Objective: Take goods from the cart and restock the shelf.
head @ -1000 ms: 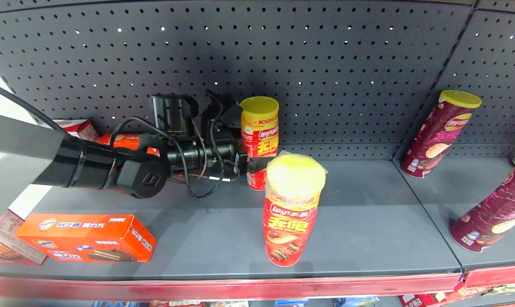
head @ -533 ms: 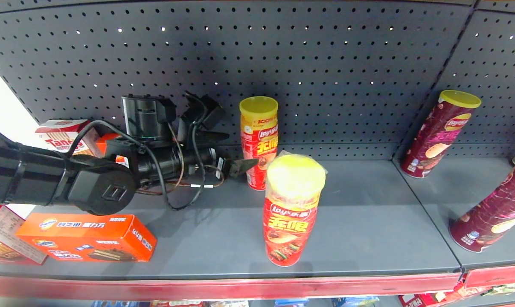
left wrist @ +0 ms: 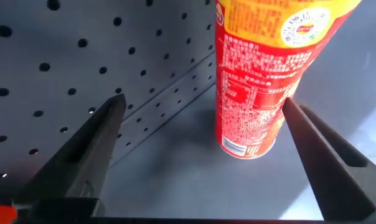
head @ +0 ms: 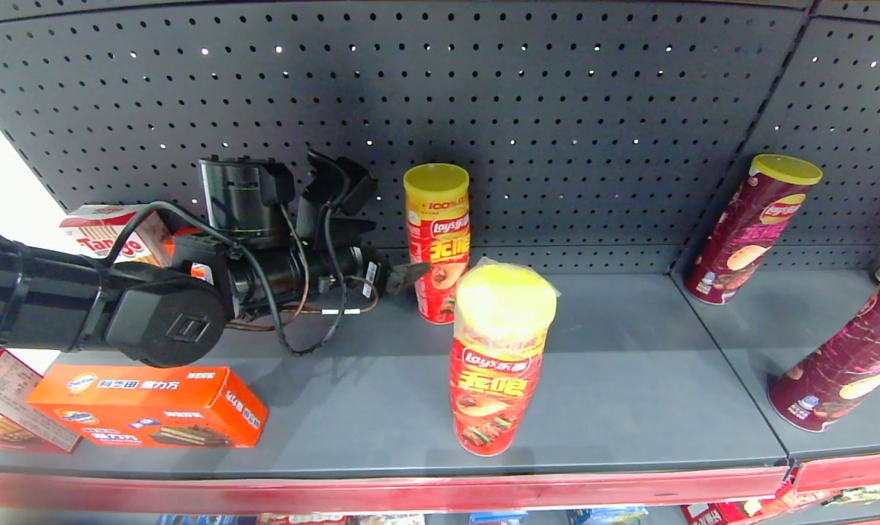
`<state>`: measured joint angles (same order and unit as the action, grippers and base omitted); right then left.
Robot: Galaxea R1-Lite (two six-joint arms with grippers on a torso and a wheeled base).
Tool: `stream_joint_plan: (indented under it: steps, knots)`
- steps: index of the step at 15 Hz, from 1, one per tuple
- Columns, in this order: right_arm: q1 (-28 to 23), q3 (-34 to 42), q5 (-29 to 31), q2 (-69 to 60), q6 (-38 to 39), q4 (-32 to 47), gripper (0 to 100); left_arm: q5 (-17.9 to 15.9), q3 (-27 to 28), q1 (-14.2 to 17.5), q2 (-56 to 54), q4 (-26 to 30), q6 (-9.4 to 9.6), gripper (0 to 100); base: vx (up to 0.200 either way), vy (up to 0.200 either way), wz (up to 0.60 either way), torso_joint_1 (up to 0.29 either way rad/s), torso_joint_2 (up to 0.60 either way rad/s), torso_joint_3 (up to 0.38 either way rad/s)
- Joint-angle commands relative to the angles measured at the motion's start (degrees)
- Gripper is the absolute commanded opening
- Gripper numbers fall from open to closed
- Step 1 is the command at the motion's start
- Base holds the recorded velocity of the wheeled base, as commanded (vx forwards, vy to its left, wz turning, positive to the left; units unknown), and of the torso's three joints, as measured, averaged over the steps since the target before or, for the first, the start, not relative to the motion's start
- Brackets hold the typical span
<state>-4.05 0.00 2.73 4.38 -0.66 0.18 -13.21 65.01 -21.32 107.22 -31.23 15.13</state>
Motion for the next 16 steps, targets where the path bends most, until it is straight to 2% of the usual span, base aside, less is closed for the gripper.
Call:
stream_joint_plan:
  steps: [1, 2, 4, 10, 13, 14, 15, 16]
  knots:
    - [0.0, 0.0, 0.0, 0.1, 0.0, 0.0, 100, 0.3, 0.0, 0.1, 0.3, -0.1, 0.08, 100, 0.0, 0.0, 0.0, 0.0, 0.0, 0.0]
    - [0.0, 0.0, 0.0, 0.1, 0.0, 0.0, 100, 0.7, -0.1, 0.1, 0.3, 0.0, 0.87, 100, 0.0, 0.0, 0.0, 0.0, 0.0, 0.0]
    - [0.0, 0.0, 0.0, 0.1, 0.0, 0.0, 100, 1.3, -0.1, 0.3, 0.3, 0.0, 1.31, 100, 0.0, 0.0, 0.0, 0.0, 0.0, 0.0]
    - [0.0, 0.0, 0.0, 0.1, 0.0, 0.0, 100, 2.1, -0.6, 1.4, 0.2, 0.0, 1.31, 100, 0.0, 0.0, 0.0, 0.0, 0.0, 0.0]
    - [0.0, 0.0, 0.0, 0.1, 0.0, 0.0, 100, 3.2, -3.7, 1.3, -2.4, -0.8, 1.48, 100, 0.0, 0.0, 0.0, 0.0, 0.0, 0.0]
    - [0.0, 0.0, 0.0, 0.1, 0.0, 0.0, 100, 4.4, -4.5, 1.3, -3.3, -0.8, 2.45, 100, 0.0, 0.0, 0.0, 0.0, 0.0, 0.0]
    - [0.0, 0.0, 0.0, 0.1, 0.0, 0.0, 100, 5.8, -5.5, 1.3, -4.0, -0.9, 5.09, 100, 0.0, 0.0, 0.0, 0.0, 0.0, 0.0]
    - [0.0, 0.0, 0.0, 0.1, 0.0, 0.0, 100, 6.7, -5.9, 1.3, -3.9, -1.1, 6.84, 100, 0.0, 0.0, 0.0, 0.0, 0.0, 0.0]
